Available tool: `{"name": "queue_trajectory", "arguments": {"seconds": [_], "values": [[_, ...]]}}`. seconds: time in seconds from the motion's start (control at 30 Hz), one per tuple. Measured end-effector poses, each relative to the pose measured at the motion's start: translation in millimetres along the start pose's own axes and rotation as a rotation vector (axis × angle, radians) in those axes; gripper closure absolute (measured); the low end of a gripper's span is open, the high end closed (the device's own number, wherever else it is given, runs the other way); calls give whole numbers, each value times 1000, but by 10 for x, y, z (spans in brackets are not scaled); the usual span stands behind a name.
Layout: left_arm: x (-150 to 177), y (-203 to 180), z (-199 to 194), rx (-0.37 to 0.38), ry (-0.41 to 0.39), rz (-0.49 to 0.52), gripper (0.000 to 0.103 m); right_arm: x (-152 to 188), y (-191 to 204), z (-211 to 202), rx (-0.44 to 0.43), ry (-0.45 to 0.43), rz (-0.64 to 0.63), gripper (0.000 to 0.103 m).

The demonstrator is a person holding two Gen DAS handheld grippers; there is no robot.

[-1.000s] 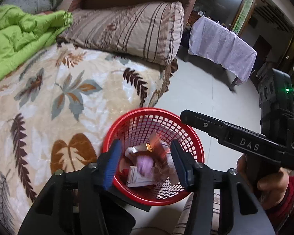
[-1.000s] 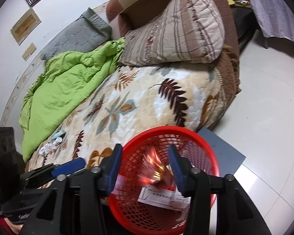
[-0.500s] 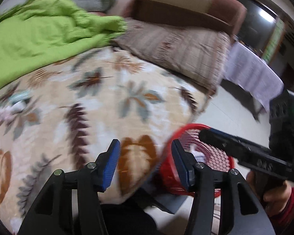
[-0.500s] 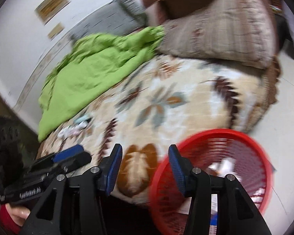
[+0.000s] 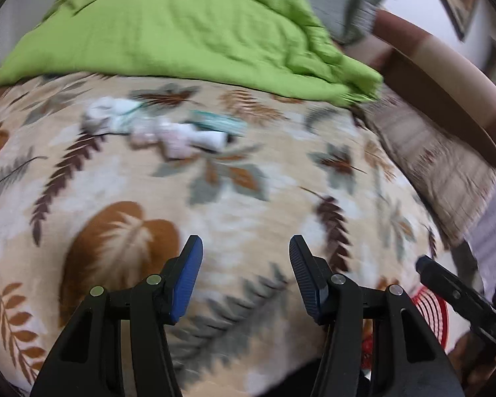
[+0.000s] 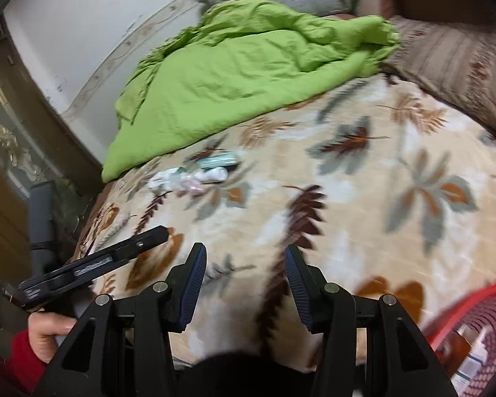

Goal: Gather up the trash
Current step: 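Return to the bed and grasp the clear plastic bag with the left gripper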

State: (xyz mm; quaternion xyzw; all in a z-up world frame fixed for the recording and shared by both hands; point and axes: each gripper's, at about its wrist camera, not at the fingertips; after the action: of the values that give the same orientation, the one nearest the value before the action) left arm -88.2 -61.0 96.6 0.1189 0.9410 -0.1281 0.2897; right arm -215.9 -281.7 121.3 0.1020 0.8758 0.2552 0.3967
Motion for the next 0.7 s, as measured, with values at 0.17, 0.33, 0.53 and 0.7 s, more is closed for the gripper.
{"name": "queue_trajectory", "arguments": {"seconds": [0.17, 0.33, 0.53, 0.7], "values": [[-161, 303, 161, -34, 7, -79, 50, -40, 184, 292, -34, 48, -36, 50], [-368, 471, 368, -47, 27, -147, 49, -86, 205, 394, -30, 46, -59, 50], [-651, 560, 696, -54, 49, -224, 48, -133, 51, 429, -16, 50, -34, 50], [-839, 643, 964, -66, 54, -307, 47, -168, -76, 423, -4, 43, -20, 50]]}}
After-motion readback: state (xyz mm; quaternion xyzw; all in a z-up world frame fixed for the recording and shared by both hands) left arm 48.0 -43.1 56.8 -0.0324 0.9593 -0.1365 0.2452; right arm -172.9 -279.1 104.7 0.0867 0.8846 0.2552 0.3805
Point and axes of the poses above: each gripper's, at about its wrist camera, not at the fingertips, and z roughly the way its jaws point, y to its left, x to its underside, and after that the axes turned 9 degrees about -x, right-handed
